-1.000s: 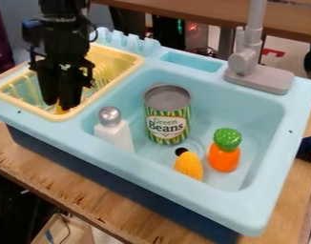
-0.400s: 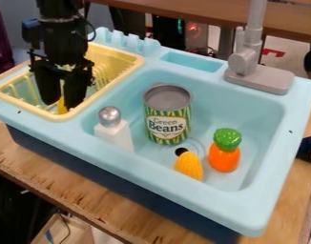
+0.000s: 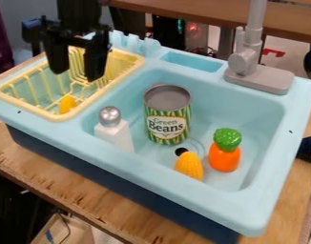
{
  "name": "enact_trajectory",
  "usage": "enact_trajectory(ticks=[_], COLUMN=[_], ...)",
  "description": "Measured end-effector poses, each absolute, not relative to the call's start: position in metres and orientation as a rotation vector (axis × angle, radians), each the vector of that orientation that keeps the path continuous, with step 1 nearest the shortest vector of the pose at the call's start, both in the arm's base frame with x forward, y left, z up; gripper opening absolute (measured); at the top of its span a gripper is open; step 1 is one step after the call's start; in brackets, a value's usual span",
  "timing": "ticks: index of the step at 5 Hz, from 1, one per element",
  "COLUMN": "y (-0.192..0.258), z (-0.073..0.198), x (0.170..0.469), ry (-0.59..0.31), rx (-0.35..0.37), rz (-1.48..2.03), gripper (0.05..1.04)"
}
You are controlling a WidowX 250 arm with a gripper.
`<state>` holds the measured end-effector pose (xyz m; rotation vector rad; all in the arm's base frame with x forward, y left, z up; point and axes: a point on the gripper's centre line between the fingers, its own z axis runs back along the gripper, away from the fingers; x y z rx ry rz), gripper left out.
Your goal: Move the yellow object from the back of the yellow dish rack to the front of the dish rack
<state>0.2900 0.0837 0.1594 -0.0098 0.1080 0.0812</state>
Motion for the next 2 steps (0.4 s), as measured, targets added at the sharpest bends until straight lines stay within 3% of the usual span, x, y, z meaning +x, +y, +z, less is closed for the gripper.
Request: enact_trajectory(ticks=[1, 2], y=[0.059, 0.038], z=[0.190, 0.198], x=[0.290, 0.275], ry=[0.006, -0.021], rx=[0.014, -0.009], rz=[-0.051, -0.184], gripper=[1.001, 1.001])
